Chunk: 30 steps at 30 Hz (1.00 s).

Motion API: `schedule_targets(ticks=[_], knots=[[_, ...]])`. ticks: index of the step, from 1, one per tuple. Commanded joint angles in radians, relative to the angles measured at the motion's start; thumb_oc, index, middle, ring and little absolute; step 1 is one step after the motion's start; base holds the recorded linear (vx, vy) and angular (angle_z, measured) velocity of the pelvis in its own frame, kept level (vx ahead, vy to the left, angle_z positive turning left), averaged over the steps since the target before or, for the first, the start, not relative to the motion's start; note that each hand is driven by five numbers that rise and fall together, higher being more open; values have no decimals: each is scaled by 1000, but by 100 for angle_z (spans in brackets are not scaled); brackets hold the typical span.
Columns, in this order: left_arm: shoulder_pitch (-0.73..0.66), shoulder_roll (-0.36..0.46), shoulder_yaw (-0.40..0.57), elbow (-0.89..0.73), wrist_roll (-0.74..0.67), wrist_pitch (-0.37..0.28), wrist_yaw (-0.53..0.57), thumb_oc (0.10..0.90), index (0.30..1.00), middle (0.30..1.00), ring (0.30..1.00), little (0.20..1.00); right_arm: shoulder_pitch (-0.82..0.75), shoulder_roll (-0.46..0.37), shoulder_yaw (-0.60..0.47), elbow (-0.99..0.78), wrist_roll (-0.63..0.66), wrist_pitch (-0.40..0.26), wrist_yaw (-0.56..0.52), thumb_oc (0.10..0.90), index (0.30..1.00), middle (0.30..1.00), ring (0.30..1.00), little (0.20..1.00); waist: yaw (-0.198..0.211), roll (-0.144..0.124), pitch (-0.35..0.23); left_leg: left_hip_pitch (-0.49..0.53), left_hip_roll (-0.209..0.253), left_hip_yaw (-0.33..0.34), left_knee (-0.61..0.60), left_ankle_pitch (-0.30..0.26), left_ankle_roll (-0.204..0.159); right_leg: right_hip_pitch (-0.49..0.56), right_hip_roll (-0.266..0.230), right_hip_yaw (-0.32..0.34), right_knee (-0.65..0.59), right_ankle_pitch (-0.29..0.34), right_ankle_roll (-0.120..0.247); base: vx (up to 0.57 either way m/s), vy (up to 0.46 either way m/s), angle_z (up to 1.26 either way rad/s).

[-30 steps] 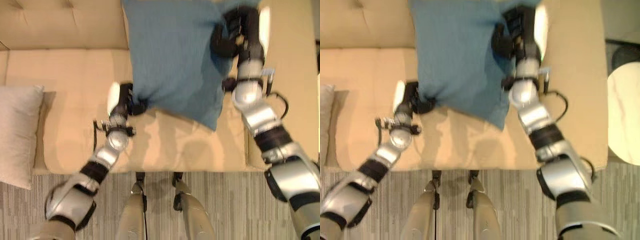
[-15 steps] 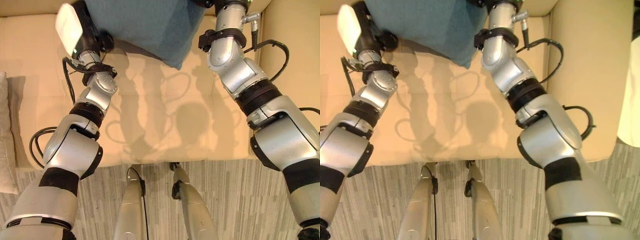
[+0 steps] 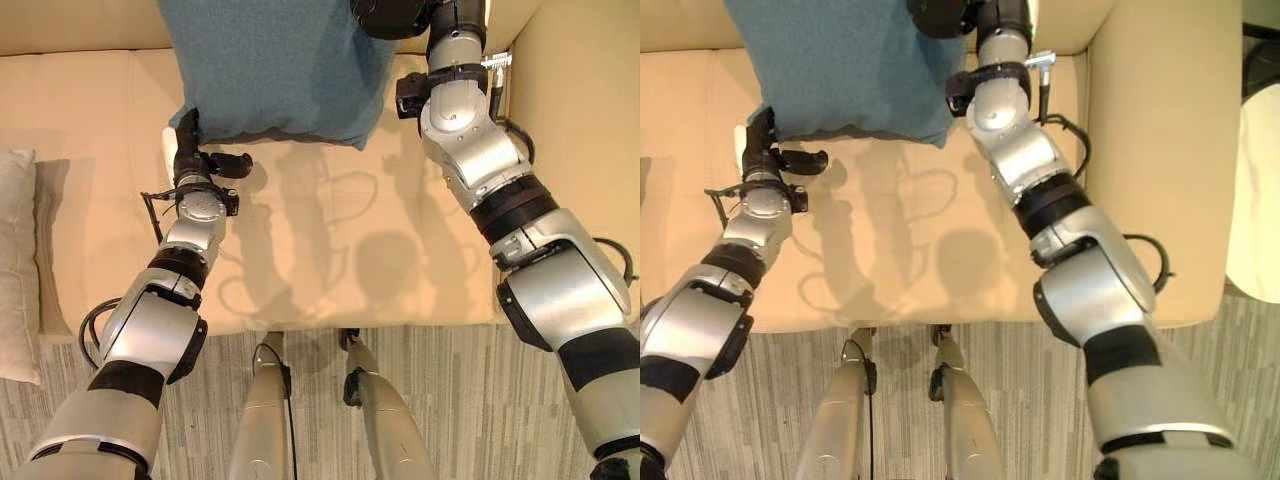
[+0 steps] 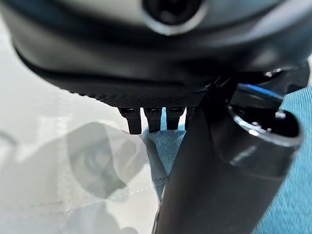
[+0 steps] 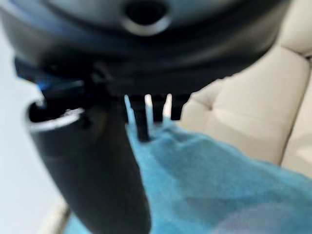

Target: Pick up all the scattered cushions and arrange them neatly on the sofa.

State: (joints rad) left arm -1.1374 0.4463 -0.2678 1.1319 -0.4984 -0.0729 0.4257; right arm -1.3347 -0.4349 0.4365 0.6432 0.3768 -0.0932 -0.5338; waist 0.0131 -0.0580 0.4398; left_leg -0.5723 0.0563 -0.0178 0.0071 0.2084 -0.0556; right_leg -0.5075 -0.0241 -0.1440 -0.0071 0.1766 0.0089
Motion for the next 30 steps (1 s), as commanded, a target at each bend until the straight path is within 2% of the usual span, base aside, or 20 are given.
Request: schedule_targets(ticks=[1,2,3,5,6,8,11,14,16,17,18,19,21,22,24,25,26,27,28,30], knots=[[80,33,45,-41,-97,-111,47,800,900,900,900,900,79,-71,-148,-152,9,-196,-77,800,900,900,900,900,10,-28,-89,65,-54,-18,-59,-51,-5,88,-8,-3,52,-164,54,71,-5,2],[162,83,94,-132,-130,-142,15,800,900,900,900,900,186,-78,-252,-246,62,-274,-48,800,900,900,900,900,7,-24,-96,81,-56,-17,-58,-63,0,105,-9,-3,52,-171,54,55,-3,1],[173,84,92,-139,-130,-141,16,800,900,900,900,900,201,-75,-258,-255,61,-272,-46,800,900,900,900,900,7,-28,-101,84,-57,-17,-58,-64,0,108,-10,-3,51,-172,54,80,1,2],[278,126,128,-214,-155,-150,-24,800,900,900,900,900,304,-59,-348,-312,142,-341,-6,800,900,900,900,900,8,-28,-116,100,-59,-13,-47,-83,9,132,-14,-5,48,-179,53,72,16,2],[385,149,176,-280,-181,-160,-62,800,900,900,900,900,397,-56,-399,-371,185,-369,31,800,900,900,900,900,12,-30,-124,107,-60,-11,-29,-99,17,148,-17,-7,48,-183,50,62,18,-1],[465,149,214,-302,-196,-161,-84,800,900,900,900,900,478,-46,-439,-417,198,-375,48,800,900,900,900,900,9,-33,-139,109,-61,-10,-13,-106,22,159,-18,-7,46,-181,51,44,19,0],[670,107,312,-332,-228,-156,-128,800,900,900,900,900,722,-22,-533,-496,220,-364,117,800,900,900,900,900,1,-37,-167,134,-65,-10,11,-130,33,194,-20,-5,53,-190,53,79,29,5],[863,8,405,-257,-222,-135,-175,800,900,900,900,900,991,32,-635,-543,189,-329,184,800,900,900,900,900,-13,-31,-199,206,-65,-9,8,-157,42,255,-27,-10,88,-228,60,119,28,2],[943,-26,445,-142,-209,-112,-213,800,900,900,900,900,1090,50,-662,-501,193,-315,217,800,900,900,900,900,-22,-18,-221,255,-61,-8,17,-171,51,287,-38,-17,139,-258,64,39,40,7],[944,-26,445,-139,-210,-113,-216,800,900,900,900,900,1092,49,-662,-501,195,-317,219,800,900,900,900,900,-23,-17,-221,254,-61,-9,16,-165,51,286,-39,-18,139,-254,64,-17,53,3],[1011,-43,481,-3,-163,-87,-250,800,900,900,900,900,1178,49,-710,-437,165,-285,237,800,900,900,900,900,-33,0,-233,302,-57,-8,38,-186,55,316,-46,-23,204,-294,63,-45,32,0],[1010,-43,480,-1,-163,-88,-251,800,900,900,900,900,1179,49,-711,-438,166,-285,237,800,900,900,900,900,-34,2,-234,300,-57,-9,37,-180,56,313,-45,-25,203,-289,63,-108,29,3],[1103,-80,491,98,-100,-74,-286,800,900,900,900,900,1242,55,-709,-319,99,-264,223,800,900,900,900,900,-28,23,-257,350,-55,-3,35,-167,52,369,-38,-40,211,-316,53,-139,-16,4],[1129,-93,482,104,-82,-76,-293,800,900,900,900,900,1261,64,-699,-279,109,-261,220,800,900,900,900,900,-21,29,-264,352,-56,-3,25,-140,41,395,-34,-44,192,-318,49,-170,-25,0],[1155,-131,419,120,-2,-81,-293,800,900,900,900,900,1277,75,-689,-221,73,-252,192,800,900,900,900,900,-4,38,-260,337,-49,-47,1,-58,-14,425,-31,-44,153,-317,43,-321,16,3],[1150,-148,402,114,17,-87,-291,800,900,900,900,900,1287,76,-680,-224,69,-248,192,800,900,900,900,900,-3,40,-256,331,-58,-75,8,-60,-23,412,-33,-48,133,-297,38,-633,46,7],[1157,-185,335,126,104,-85,-273,800,900,900,900,900,1289,98,-677,-171,110,-253,187,800,900,900,900,900,-27,24,-262,364,-68,-38,104,-168,9,390,-71,-72,112,-249,46,-515,37,21],[1157,-185,335,125,104,-85,-272,800,900,900,900,900,1289,98,-677,-170,110,-254,187,800,900,900,900,900,-28,26,-265,356,-68,-39,110,-168,10,386,-70,-74,109,-245,46,-627,39,38],[1173,-213,317,155,164,-76,-256,800,900,900,900,900,1312,111,-662,-164,127,-253,188,800,900,900,900,900,-54,14,-285,428,-25,53,251,-261,22,374,-96,-88,92,-216,46,-421,58,37],[1188,-242,318,191,185,-63,-249,800,900,900,900,900,1344,122,-653,-162,143,-249,202,800,900,900,900,900,-72,21,-308,527,6,59,366,-301,11,357,-103,-97,82,-191,43,-432,138,42]])
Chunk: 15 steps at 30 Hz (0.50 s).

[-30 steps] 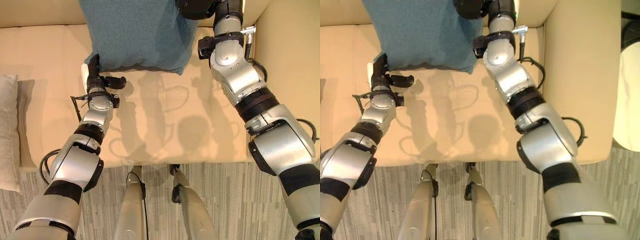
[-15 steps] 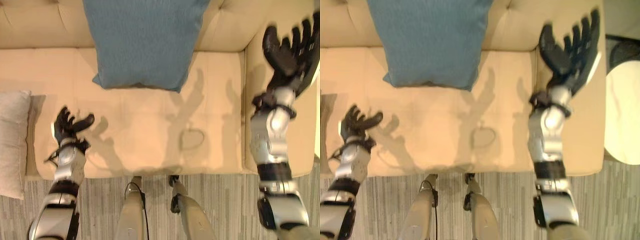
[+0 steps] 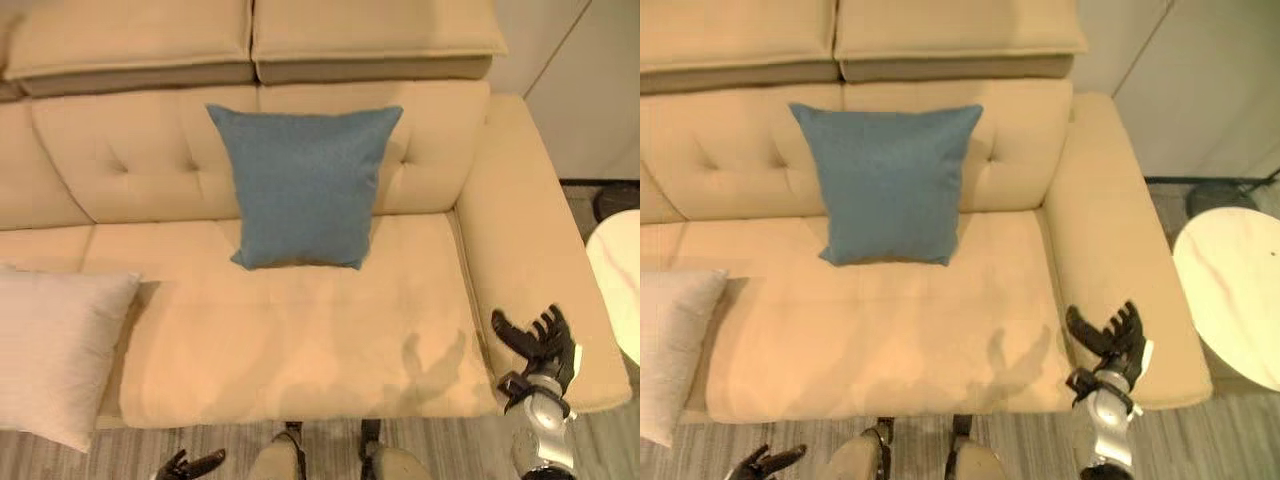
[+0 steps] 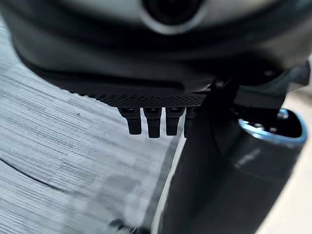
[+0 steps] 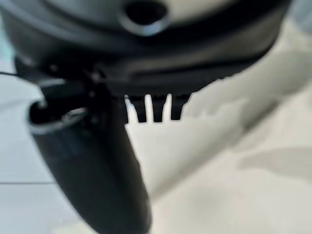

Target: Pick up all the scattered cushions and arrange them neatly on the sofa.

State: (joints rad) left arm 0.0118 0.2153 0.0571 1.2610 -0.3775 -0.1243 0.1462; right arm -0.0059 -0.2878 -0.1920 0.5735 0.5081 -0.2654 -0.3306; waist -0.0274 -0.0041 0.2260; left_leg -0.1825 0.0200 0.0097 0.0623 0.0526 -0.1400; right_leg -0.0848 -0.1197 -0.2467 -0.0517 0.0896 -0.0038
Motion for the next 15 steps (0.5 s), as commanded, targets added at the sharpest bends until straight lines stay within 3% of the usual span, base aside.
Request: schedule_targets(ticks=[1,3,4,6,8,10,12,15], knots=[[45,-21,-11,77,86,-3,31,800,900,900,900,900,26,-19,-17,-98,12,-72,3,800,900,900,900,900,-40,-24,-108,190,53,15,330,-156,86,-76,-5,9,130,-101,56,-317,239,27],[59,-40,-45,83,139,4,47,800,900,900,900,900,44,-1,-2,-88,17,-60,5,800,900,900,900,900,-62,-1,-124,311,64,-44,297,-153,65,-130,-4,20,142,-61,74,-401,347,2],[52,-56,-73,72,168,9,50,800,900,900,900,900,47,2,12,-115,14,-53,7,800,900,900,900,900,-73,5,-122,332,63,-66,263,-180,66,-157,-10,35,145,-46,89,-499,388,14],[20,-79,-140,38,215,-5,54,800,900,900,900,900,54,16,13,-140,14,-56,4,800,900,900,900,900,-101,4,-110,355,16,-82,161,-320,100,-220,-38,61,139,14,122,-547,367,9],[-15,-80,-193,2,243,-17,74,800,900,900,900,900,44,31,21,-129,20,-52,-2,800,900,900,900,900,-112,-8,-96,348,-18,-68,100,-395,134,-253,-76,58,90,65,158,-570,384,5],[-34,-65,-234,-21,308,-21,82,800,900,900,900,900,44,49,27,-136,-6,-51,-12,800,900,900,900,900,-117,-13,-61,334,-43,-60,67,-362,150,-263,-100,45,59,102,188,-597,337,17],[-45,-54,-234,-11,329,-3,82,800,900,900,900,900,28,62,50,-125,-12,-44,-22,800,900,900,900,900,-108,-10,-40,293,-46,-40,62,-320,158,-253,-94,38,87,37,176,-606,247,1],[-14,-52,-221,25,351,16,81,800,900,900,900,900,27,57,90,-96,-57,-25,-13,800,900,900,900,900,-61,-2,-41,226,-63,5,11,-217,194,-183,-83,6,311,-38,142,-608,245,-62]])
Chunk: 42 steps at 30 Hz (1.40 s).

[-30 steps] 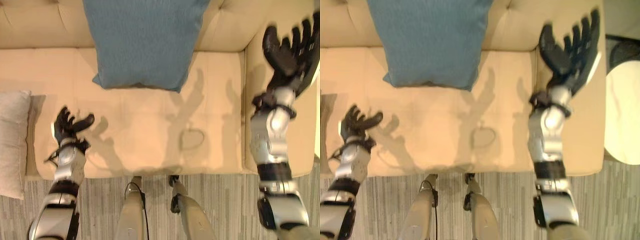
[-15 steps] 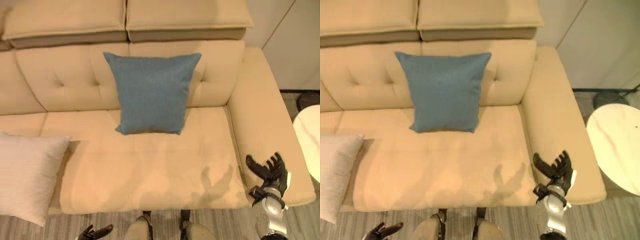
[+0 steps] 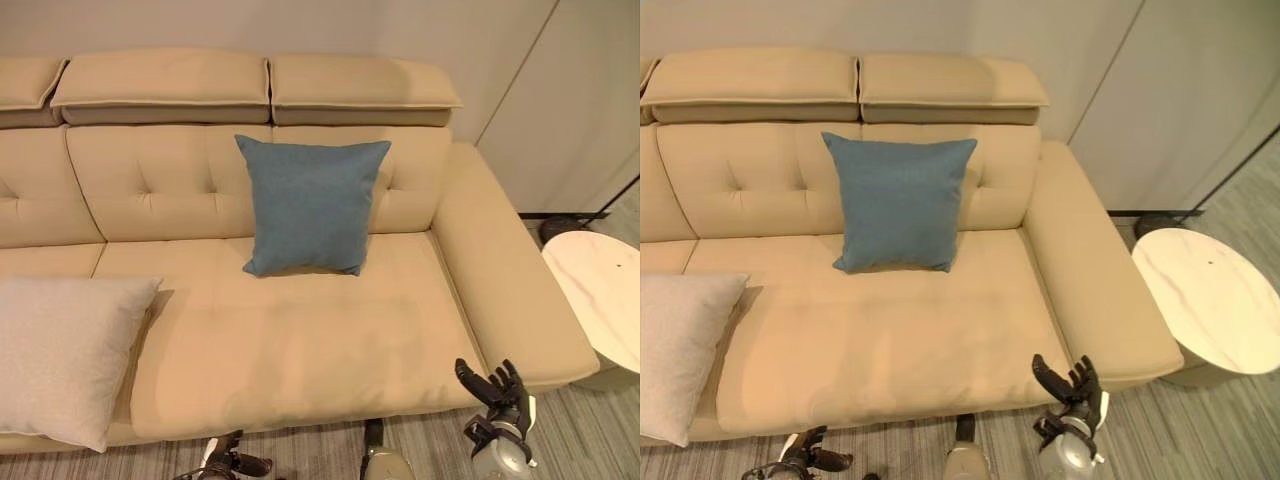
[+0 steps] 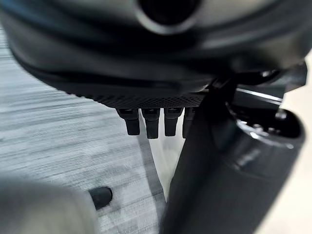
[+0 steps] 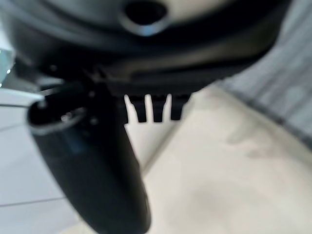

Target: Pick up all the scattered cushions and arrange them neatly on the sofa.

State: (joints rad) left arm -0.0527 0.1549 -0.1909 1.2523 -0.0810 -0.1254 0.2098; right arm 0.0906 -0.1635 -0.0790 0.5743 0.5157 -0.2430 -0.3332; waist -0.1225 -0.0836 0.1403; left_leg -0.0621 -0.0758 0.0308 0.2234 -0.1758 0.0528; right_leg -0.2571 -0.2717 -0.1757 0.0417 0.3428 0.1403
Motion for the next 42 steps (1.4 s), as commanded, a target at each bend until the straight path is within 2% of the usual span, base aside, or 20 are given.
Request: schedule_targets(ticks=[1,3,6,9,11,13,14,15,19,22,23,24,27,29,31,33,35,38,41,42], knots=[[69,5,35,48,59,25,14,800,900,900,900,900,-71,-70,-10,-92,-84,-39,-7,800,900,900,900,900,48,85,36,98,37,4,-174,37,10,9,74,-79,292,-323,-11,-531,188,-84],[103,6,55,72,69,37,10,800,900,900,900,900,-55,-76,23,-80,-145,-15,5,800,900,900,900,900,84,86,6,74,42,37,-209,85,11,107,80,-102,359,-379,-17,-438,67,-55],[109,12,74,76,59,41,11,800,900,900,900,900,-52,-89,47,-59,-218,8,3,800,900,900,900,900,118,72,-25,32,35,60,-213,120,7,219,97,-93,322,-405,-14,-282,-45,-69],[100,27,85,59,30,36,20,800,900,900,900,900,-55,-91,71,-33,-226,24,7,800,900,900,900,900,155,43,-65,-63,27,59,-192,173,1,300,147,40,298,-421,1,-481,-145,-25],[85,38,68,50,2,36,37,800,900,900,900,900,-71,-67,84,-26,-74,-1,23,800,900,900,900,900,165,31,-79,-144,14,29,-181,227,-11,334,204,188,330,-392,4,-497,-203,11],[78,48,54,24,-2,35,30,800,900,900,900,900,-63,-94,98,-73,-129,9,17,800,900,900,900,900,160,31,-69,-204,10,-1,-182,272,-15,367,267,304,267,-469,-40,-571,-238,62],[63,45,30,7,8,27,30,800,900,900,900,900,-75,-116,127,-76,-174,3,24,800,900,900,900,900,164,48,-46,-266,24,-24,-199,340,-44,364,319,329,204,-587,-113,-722,-292,83],[52,42,25,1,2,21,38,800,900,900,900,900,-89,-126,139,-70,-191,-4,14,800,900,900,900,900,165,63,-34,-275,37,-37,-228,370,-66,335,344,318,212,-614,-131,-572,-229,81],[48,35,40,-16,-35,3,50,800,900,900,900,900,-102,-162,214,-87,-297,8,33,800,900,900,900,900,173,95,20,-300,53,-64,-304,373,-103,308,363,256,201,-631,-146,-457,-134,38],[47,20,77,24,-67,6,40,800,900,900,900,900,-106,-149,269,-84,-299,18,78,800,900,900,900,900,167,80,45,-275,67,-42,-265,314,-96,284,329,210,159,-568,-136,-530,-56,24],[64,16,110,52,-85,11,46,800,900,900,900,900,-96,-147,298,-75,-308,25,95,800,900,900,900,900,151,66,42,-246,86,-20,-152,275,-81,267,299,175,129,-529,-125,-359,-23,39],[64,16,110,52,-85,11,46,800,900,900,900,900,-96,-148,298,-75,-308,25,95,800,900,900,900,900,150,68,40,-250,88,-21,-151,275,-82,264,300,174,128,-527,-125,-393,5,73],[80,24,143,88,-86,21,55,800,900,900,900,900,-93,-154,349,-83,-328,29,133,800,900,900,900,900,127,45,25,-179,128,17,6,168,-73,235,249,108,96,-508,-130,-286,35,82],[93,32,169,106,-89,20,62,800,900,900,900,900,-110,-184,415,-88,-405,28,185,800,900,900,900,900,126,38,7,-74,133,-15,43,104,-81,228,227,63,91,-503,-133,-169,123,86],[92,33,170,110,-92,20,64,800,900,900,900,900,-119,-187,436,-84,-417,28,201,800,900,900,900,900,121,37,-2,-44,137,-13,25,99,-85,224,222,43,88,-497,-132,-81,123,89],[81,25,157,101,-88,15,68,800,900,900,900,900,-133,-189,471,-69,-450,39,221,800,900,900,900,900,111,35,-19,5,183,34,-25,104,-94,221,202,-18,84,-492,-126,-120,205,80],[55,11,125,73,-66,11,80,800,900,900,900,900,-125,-199,479,-64,-481,45,224,800,900,900,900,900,100,30,-21,6,253,132,-56,129,-105,228,167,-102,74,-485,-120,-111,275,115],[13,0,21,-5,52,-10,106,800,900,900,900,900,-120,-209,513,-41,-564,38,228,800,900,900,900,900,79,24,-30,55,356,420,-110,157,-158,269,113,-296,29,-460,-85,-94,323,202],[23,-7,43,-13,-15,-18,84,800,900,900,900,900,-132,-185,546,1,-589,49,243,800,900,900,900,900,92,26,-35,55,339,411,-153,155,-167,285,94,-346,11,-432,-71,-20,335,157],[34,-18,108,15,-175,-24,51,800,900,900,900,900,-143,-164,562,37,-590,66,247,800,900,900,900,900,106,27,-36,50,307,377,-160,133,-156,287,78,-350,4,-412,-57,36,420,88]])
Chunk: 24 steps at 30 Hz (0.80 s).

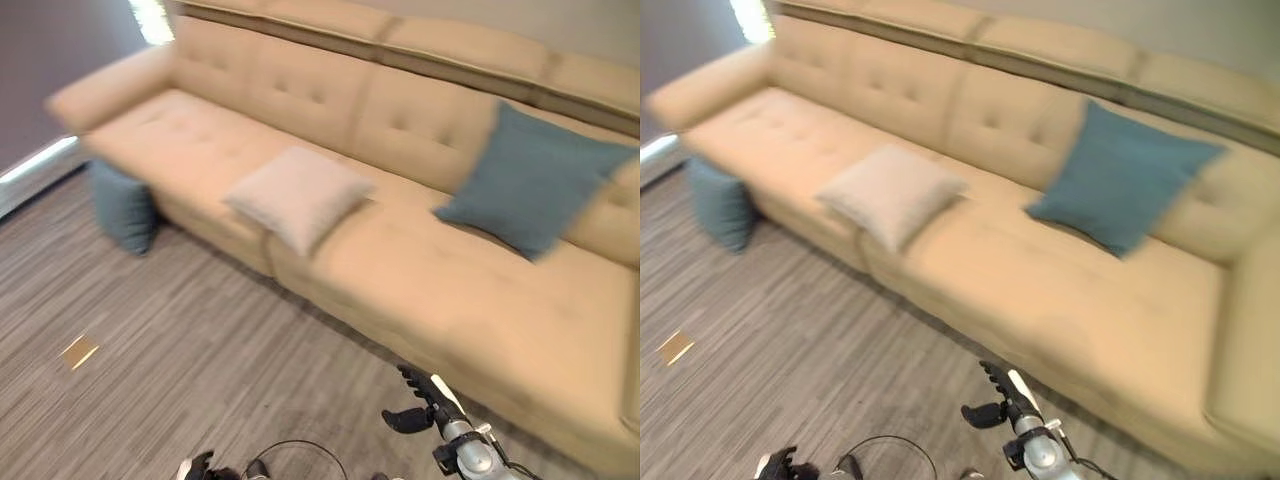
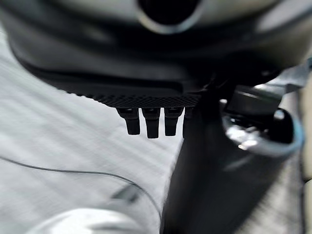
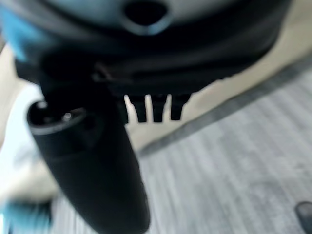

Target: Pick up all the scattered cushions and arrange them neatly on the sofa.

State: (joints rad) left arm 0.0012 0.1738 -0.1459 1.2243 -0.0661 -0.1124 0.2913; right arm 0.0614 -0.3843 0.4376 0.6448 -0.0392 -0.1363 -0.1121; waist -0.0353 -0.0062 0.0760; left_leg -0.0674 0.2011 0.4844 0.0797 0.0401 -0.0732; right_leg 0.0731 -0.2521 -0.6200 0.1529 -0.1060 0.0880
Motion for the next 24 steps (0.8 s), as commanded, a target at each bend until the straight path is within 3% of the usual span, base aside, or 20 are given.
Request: schedule_targets(ticks=[1,4,6,8,9,11,12,14,17,19,21,23,24], knots=[[-19,-39,106,49,-271,-41,-44,800,900,900,900,900,-118,81,56,-10,-33,-30,34,800,900,900,900,900,27,-53,29,48,8,-103,-17,-95,-20,-38,43,87,-109,53,3,43,561,81],[-20,-34,98,62,-219,-45,-15,800,900,900,900,900,-153,131,85,44,-69,-9,33,800,900,900,900,900,57,-66,34,22,-50,-141,-25,-114,9,-30,-11,47,-116,95,38,28,381,73],[-18,-18,106,77,-218,-31,-33,800,900,900,900,900,-158,148,87,46,-58,-8,42,800,900,900,900,900,75,-66,38,6,-98,-169,-28,-129,36,-22,-62,18,-61,81,45,118,481,55],[-12,2,107,104,-180,-12,-48,800,900,900,900,900,-135,161,95,20,-50,-4,58,800,900,900,900,900,66,-67,54,10,-149,-224,-11,-160,73,-34,-114,65,69,90,43,230,429,81],[-13,12,97,115,-143,-7,-45,800,900,900,900,900,-127,162,90,4,-47,-4,61,800,900,900,900,900,42,-64,66,24,-169,-259,-10,-171,84,-60,-106,158,129,91,31,259,351,128],[-20,25,82,131,-93,7,-35,800,900,900,900,900,-111,157,82,-15,-32,-4,57,800,900,900,900,900,-8,-53,82,42,-203,-323,-17,-155,101,-133,0,372,172,71,1,203,329,156],[-21,35,79,142,-74,9,-33,800,900,900,900,900,-99,153,81,-27,-17,-10,56,800,900,900,900,900,-26,-45,87,54,-216,-357,-28,-155,104,-165,54,440,180,48,-5,179,260,145],[-29,46,69,151,-51,9,-29,800,900,900,900,900,-85,150,83,-50,0,-18,53,800,900,900,900,900,-41,-41,96,78,-227,-404,-48,-163,105,-202,92,461,171,22,-17,245,137,112],[-33,47,61,149,-48,7,-35,800,900,900,900,900,-60,156,47,-61,66,-27,47,800,900,900,900,900,-75,-50,100,133,-248,-437,-58,-195,101,-275,139,440,100,50,-14,308,70,67],[-45,44,53,148,-50,10,-37,800,900,900,900,900,-61,167,34,-35,76,-24,28,800,900,900,900,900,-90,-61,104,168,-270,-459,-56,-214,90,-314,157,380,22,93,3,347,35,37],[-60,42,34,142,-31,15,-37,800,900,900,900,900,-66,167,36,-28,55,-22,15,800,900,900,900,900,-81,-69,100,216,-284,-451,-53,-248,72,-336,165,234,-45,101,23,447,1,33],[-60,35,16,131,-5,17,-43,800,900,900,900,900,-64,160,42,-41,36,-26,12,800,900,900,900,900,-73,-70,92,244,-281,-444,-38,-268,57,-324,171,98,-72,86,9,479,-70,8],[-58,26,4,117,11,18,-48,800,900,900,900,900,-65,152,47,-51,27,-27,11,800,900,900,900,900,-71,-74,75,262,-287,-433,-16,-265,52,-326,168,24,-47,72,-16,383,-63,-18]])
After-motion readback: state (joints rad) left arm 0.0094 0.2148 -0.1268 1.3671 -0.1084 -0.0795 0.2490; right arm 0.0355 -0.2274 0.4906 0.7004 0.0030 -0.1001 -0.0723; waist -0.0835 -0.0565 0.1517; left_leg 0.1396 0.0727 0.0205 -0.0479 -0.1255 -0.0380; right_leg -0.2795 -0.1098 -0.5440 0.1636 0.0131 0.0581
